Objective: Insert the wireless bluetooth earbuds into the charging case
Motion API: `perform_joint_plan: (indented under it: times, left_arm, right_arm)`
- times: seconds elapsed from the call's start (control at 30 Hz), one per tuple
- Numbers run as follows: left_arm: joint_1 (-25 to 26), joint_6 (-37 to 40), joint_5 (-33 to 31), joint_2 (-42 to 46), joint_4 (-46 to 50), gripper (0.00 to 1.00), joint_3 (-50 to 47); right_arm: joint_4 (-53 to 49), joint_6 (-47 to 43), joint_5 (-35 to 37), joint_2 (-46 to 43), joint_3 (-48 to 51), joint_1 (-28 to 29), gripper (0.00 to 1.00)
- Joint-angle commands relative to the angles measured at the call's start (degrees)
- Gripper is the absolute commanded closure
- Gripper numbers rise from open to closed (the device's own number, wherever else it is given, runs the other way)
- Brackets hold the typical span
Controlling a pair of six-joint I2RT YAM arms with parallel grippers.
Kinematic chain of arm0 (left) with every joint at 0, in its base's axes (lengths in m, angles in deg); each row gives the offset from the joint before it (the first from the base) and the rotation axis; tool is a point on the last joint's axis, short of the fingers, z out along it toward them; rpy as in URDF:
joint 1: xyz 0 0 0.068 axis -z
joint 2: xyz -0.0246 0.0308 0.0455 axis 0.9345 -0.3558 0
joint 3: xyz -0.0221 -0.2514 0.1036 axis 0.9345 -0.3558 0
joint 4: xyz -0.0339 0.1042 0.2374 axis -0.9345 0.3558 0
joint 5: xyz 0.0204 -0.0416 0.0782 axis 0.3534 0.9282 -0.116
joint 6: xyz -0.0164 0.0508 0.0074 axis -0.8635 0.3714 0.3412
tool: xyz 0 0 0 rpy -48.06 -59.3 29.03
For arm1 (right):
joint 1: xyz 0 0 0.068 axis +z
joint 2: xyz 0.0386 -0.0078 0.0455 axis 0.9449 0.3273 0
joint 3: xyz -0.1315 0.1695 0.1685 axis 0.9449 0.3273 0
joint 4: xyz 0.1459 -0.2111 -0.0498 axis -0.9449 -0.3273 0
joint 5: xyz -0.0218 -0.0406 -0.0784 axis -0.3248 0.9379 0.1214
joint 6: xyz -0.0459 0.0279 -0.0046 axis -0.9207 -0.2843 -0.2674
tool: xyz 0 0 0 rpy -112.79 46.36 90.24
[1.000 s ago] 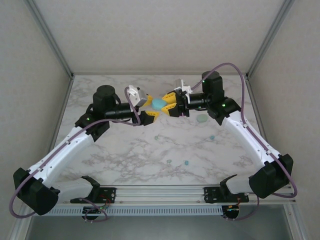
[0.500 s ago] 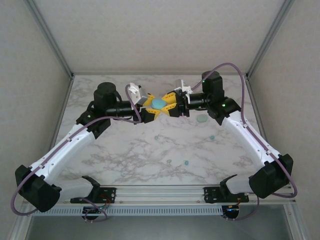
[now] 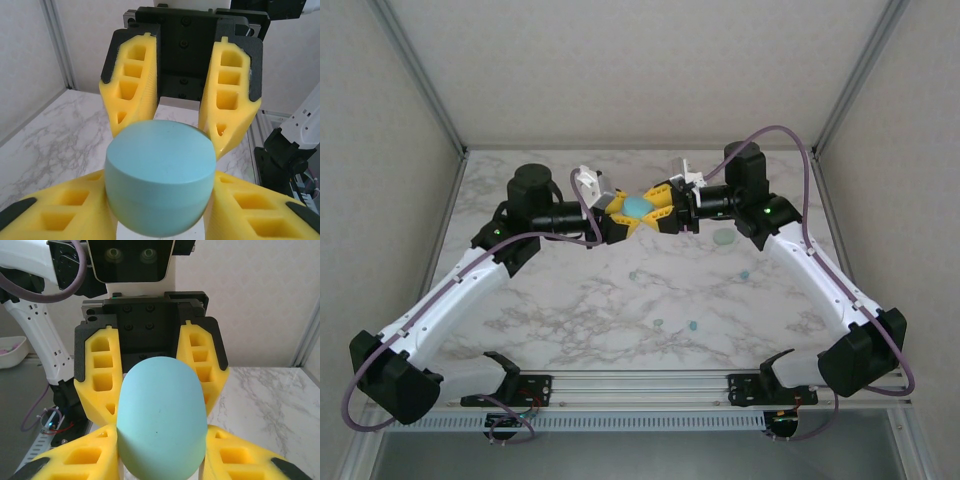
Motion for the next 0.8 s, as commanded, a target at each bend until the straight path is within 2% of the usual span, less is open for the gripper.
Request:
perform_joint_plan:
  times: [0.0, 0.37, 0.53, 0.77]
  left_arm:
    - [-0.1, -1.2, 2.5, 0.3, -0.4, 0.59, 2.4]
    - [0.0, -2.2, 2.3, 0.0, -0.9, 0.66, 2.3]
    - [0.0, -2.2, 2.6, 0.2, -1.1, 0.57, 2.1]
    - [0.0, -2.2, 3.2, 0.1, -0.5, 0.56, 2.3]
  right_arm:
    - [1.8, 0.8, 0.7, -0.8, 0.0, 0.2, 0.66]
    - [0.5, 0.1, 2.9, -0.4, -0.1, 0.4, 0.63]
    - [0.0, -0.2, 3.0, -0.4, -0.2, 0.4, 0.65]
    - [-0.3, -0.6, 3.0, -0.6, -0.6, 0.3, 0.65]
